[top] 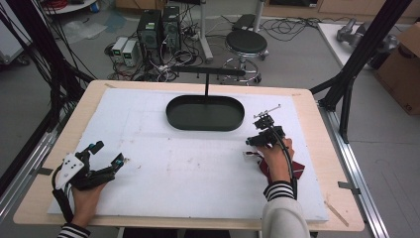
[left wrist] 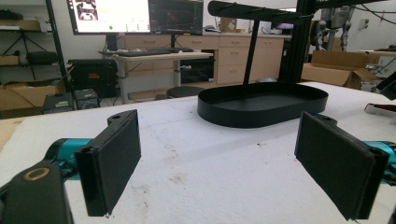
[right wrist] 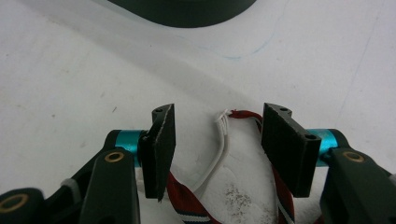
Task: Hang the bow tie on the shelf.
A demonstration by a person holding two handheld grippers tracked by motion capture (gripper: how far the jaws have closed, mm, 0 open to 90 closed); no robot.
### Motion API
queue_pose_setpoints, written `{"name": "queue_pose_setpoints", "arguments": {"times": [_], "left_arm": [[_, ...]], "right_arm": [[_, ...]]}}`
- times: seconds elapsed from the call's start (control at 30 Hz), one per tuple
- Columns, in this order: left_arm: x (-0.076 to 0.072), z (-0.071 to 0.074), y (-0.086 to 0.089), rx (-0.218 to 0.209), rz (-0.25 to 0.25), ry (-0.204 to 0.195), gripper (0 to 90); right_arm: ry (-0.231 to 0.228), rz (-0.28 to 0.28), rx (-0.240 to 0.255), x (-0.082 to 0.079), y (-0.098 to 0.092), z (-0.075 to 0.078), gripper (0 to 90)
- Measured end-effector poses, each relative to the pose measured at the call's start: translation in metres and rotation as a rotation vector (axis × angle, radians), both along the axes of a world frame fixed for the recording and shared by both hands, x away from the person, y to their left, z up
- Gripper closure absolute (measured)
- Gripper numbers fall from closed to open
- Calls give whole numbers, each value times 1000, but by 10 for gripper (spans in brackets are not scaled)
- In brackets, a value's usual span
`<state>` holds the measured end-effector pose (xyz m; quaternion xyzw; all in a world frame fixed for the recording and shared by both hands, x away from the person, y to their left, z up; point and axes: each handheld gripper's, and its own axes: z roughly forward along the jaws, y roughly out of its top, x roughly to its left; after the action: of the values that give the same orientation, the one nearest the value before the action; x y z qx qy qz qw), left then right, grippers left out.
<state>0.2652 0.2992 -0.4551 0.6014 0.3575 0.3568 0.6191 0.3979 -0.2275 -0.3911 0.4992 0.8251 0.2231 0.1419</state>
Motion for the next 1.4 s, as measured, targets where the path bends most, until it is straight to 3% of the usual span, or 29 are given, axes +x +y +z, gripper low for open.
{"name": "queue_pose_setpoints", "arguments": {"times": [0.1, 0.47, 0.67, 0.97, 1.17, 1.4], "left_arm": [[0, 0, 0, -2, 0, 0, 149], [0, 0, 0, -1, 0, 0, 148], [0, 0, 0, 0, 1, 1, 148], [0, 0, 0, -1, 1, 1, 148], [0, 0, 0, 0, 1, 2, 148], [0, 0, 0, -1, 0, 1, 148]], "right_arm": [[22, 2, -24, 2, 1, -4, 484], [85, 1, -39, 8, 0, -12, 604], [114, 12, -89, 9, 2, -15, 671], [164, 4, -68, 10, -1, -18, 735], [204, -17, -37, 13, -3, -21, 824], [203, -3, -60, 12, 2, -21, 871]]}}
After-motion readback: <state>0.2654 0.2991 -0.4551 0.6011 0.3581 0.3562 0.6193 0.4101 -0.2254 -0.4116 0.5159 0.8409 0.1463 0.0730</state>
